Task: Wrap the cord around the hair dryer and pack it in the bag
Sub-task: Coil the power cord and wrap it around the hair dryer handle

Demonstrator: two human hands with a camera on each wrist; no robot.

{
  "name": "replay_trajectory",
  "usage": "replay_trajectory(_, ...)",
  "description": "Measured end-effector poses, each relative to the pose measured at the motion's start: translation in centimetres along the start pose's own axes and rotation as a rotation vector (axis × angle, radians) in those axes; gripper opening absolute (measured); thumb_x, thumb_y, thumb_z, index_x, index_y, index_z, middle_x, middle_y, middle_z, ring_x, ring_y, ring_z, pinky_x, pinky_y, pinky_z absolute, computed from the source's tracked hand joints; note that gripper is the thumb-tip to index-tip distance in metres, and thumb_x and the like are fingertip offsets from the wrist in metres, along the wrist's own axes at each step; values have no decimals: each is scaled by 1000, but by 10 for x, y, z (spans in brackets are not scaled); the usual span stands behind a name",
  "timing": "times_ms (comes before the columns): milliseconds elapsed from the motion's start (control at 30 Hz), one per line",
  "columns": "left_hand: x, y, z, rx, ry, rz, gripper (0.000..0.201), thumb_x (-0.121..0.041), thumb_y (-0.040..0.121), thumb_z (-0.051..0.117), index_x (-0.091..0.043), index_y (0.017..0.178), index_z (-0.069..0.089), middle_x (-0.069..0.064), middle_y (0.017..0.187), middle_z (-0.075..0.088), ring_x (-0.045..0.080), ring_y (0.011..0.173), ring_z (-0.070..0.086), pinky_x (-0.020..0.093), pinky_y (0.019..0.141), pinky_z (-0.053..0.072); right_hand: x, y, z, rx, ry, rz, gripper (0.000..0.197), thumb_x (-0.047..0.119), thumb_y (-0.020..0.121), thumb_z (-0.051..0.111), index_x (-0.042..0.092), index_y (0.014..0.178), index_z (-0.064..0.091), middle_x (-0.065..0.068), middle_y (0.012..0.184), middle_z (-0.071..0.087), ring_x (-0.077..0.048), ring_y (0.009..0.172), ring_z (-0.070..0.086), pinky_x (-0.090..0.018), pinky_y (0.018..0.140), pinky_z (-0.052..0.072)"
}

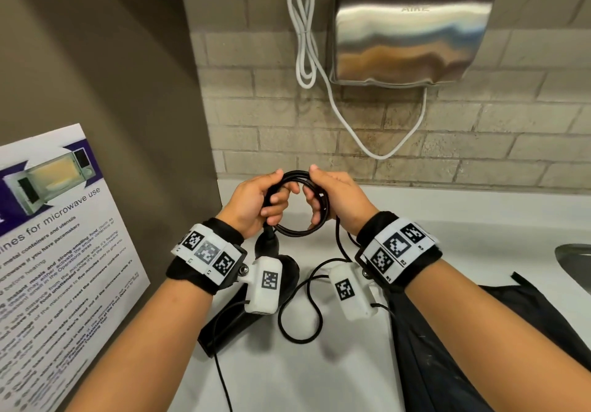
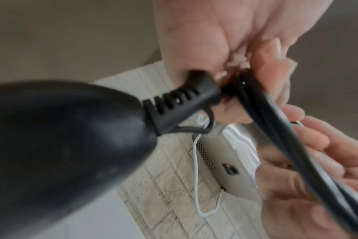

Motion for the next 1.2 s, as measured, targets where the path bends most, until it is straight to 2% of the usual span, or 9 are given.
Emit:
replay_trajectory(100,2,-1,1,31,-39,-26,43,-22,97,24,-3,74,55,-8,43,33,3,30,24,15,33,22,-3,1,2,0,38,49,52,31,96,37,9,50,45,4,32,40,-12,26,40,-17,35,37)
replay_trajectory(267,3,0,0,44,-86,-13,59,-15,92,19,-11,60,68,-6,43,39,4,25,25,11,32,25,2,5,7,-30,175,44,47,18,98,32,15,51,29,11,36,25,-2,31,20,-13,32,18)
replay_trajectory(367,2,0,2,56,-86,-4,54,-20,93,23,-11,64,68,-7,40,38,3,25,23,14,32,25,3,8,6,-92,134,-26,48,17,98,34,16,50,28,14,35,23,0,31,18,-12,33,18)
replay_trajectory(500,-1,1,4,29,62,62,32,-22,97,31,-8,80,55,-11,40,30,0,29,21,14,33,25,8,6,-1,-248,-212,-211,49,30,93,43,22,46,38,10,33,25,-5,34,24,-18,41,21)
replay_trajectory(667,1,1,1,-2,103,44,35,-26,99,28,-9,79,51,-11,44,31,-1,32,21,12,31,18,17,-2,-5,-379,-651,-323,47,31,94,46,21,48,40,5,39,31,-13,36,33,-18,41,22)
replay_trajectory(833,2,1,2,48,59,-52,49,-39,98,22,-9,76,53,-9,42,36,0,28,21,14,30,17,13,-3,-1,-375,-744,-301,46,30,94,44,23,51,31,2,44,32,-21,45,34,-29,50,27)
replay_trajectory(967,4,3,5,67,54,-102,49,-40,98,21,-11,76,55,-8,45,40,4,33,28,16,35,27,19,-1,-2,-385,-840,-314,43,32,95,42,6,65,57,-9,53,52,-33,59,53,-29,55,32)
replay_trajectory(1067,3,4,4,17,-1,-79,41,-29,99,27,-10,76,55,-8,47,41,4,39,34,15,38,28,26,-1,0,-371,-926,-371,44,33,95,40,1,75,62,-22,70,65,-36,68,60,-31,58,40)
replay_trajectory(1200,5,3,1,16,-105,-112,38,-26,99,29,-9,74,51,-9,38,31,2,27,24,14,30,15,22,-2,2,-293,-895,-352,40,33,96,38,11,66,50,-6,54,50,-24,53,44,-30,55,30)
Point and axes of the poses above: each hand's wrist, its own y-axis towards the middle knuckle, its own z-axis out of the palm, x = y × z, the point moved 6 cm from there along y, towards the middle knuckle
